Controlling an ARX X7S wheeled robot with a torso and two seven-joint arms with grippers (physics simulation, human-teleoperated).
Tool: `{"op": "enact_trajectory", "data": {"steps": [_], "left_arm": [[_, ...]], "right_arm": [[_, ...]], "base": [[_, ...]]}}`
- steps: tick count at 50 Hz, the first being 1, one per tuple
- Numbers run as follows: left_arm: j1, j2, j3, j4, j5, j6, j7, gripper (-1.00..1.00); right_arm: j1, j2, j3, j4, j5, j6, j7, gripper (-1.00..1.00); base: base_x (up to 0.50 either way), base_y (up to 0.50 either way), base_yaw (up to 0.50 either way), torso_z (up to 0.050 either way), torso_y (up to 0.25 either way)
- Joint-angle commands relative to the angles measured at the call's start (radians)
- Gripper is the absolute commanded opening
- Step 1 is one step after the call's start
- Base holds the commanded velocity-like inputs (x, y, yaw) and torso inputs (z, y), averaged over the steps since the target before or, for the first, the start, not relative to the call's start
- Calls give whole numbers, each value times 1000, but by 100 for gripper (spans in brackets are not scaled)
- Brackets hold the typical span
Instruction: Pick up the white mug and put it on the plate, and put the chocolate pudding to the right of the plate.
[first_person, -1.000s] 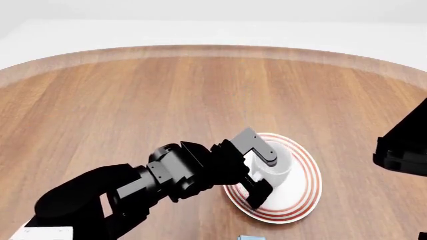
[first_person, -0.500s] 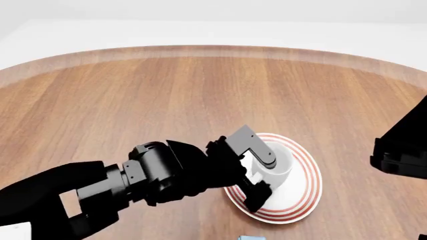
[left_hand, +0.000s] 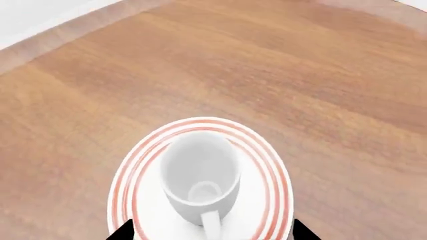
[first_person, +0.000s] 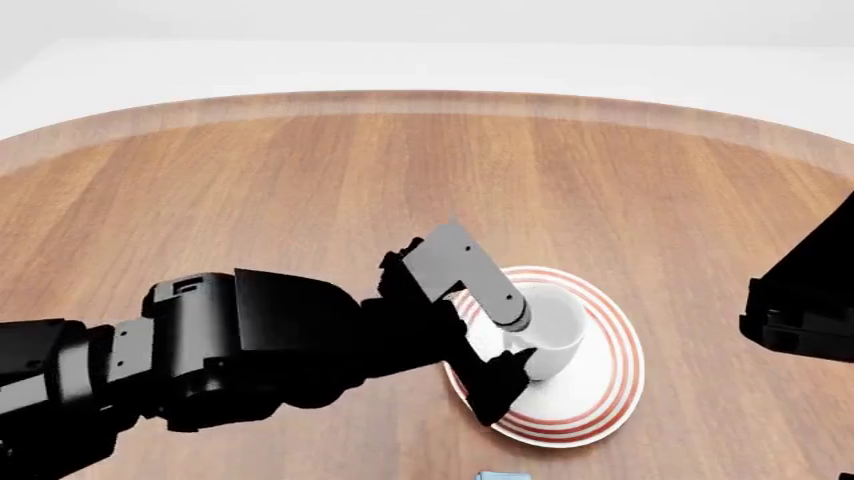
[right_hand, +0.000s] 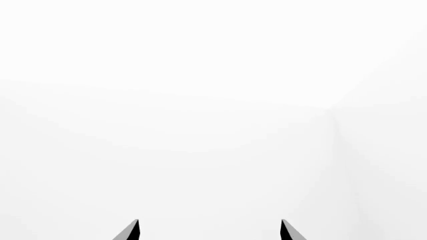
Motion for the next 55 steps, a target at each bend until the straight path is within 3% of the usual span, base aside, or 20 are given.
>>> {"op": "enact_trajectory", "data": {"steps": [1, 24, 34, 43, 55], "left_arm": [[-42, -118, -105, 195, -49, 39, -41, 100], [6, -389, -343, 295, -123, 313, -90, 100], [43, -504, -417, 344, 20, 430, -289, 100], [78, -535, -450, 299, 100, 492, -421, 100], [92, -559, -447, 288, 191, 469, -560, 100]], "right_arm": [[-2, -13, 17, -8, -14, 5, -19, 100], [-1, -8, 11, -7, -13, 8, -14, 100], [-3, -5, 11, -13, -11, 11, -11, 100], [-2, -5, 7, -9, -13, 9, -9, 100], [1, -4, -3, -6, -21, 12, -7, 100]], "base": [[0, 0, 0, 0, 0], [0, 0, 0, 0, 0], [0, 0, 0, 0, 0], [0, 0, 0, 0, 0], [0, 0, 0, 0, 0]]}}
